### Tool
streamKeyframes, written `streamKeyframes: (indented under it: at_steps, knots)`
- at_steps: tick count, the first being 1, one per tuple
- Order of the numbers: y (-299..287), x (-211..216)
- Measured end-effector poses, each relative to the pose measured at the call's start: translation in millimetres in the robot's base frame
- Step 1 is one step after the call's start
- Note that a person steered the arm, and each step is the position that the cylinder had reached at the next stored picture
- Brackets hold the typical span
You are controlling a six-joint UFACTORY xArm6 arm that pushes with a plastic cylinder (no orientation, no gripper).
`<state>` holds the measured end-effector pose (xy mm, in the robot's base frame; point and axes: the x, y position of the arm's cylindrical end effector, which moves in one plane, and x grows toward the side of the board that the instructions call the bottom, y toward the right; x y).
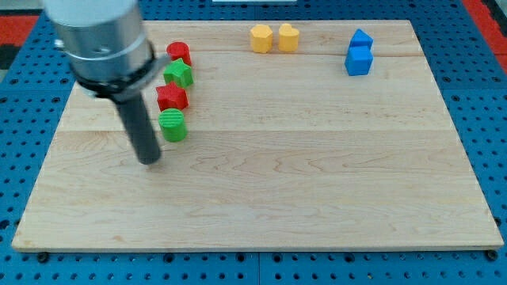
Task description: Move the green circle to the center of the board
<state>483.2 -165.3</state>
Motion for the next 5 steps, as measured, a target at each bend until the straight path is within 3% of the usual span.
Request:
streamKeyframes:
  at_steps: [1,5]
  knots:
    - [-40.1,-27.6]
    - [114.9,-44.9]
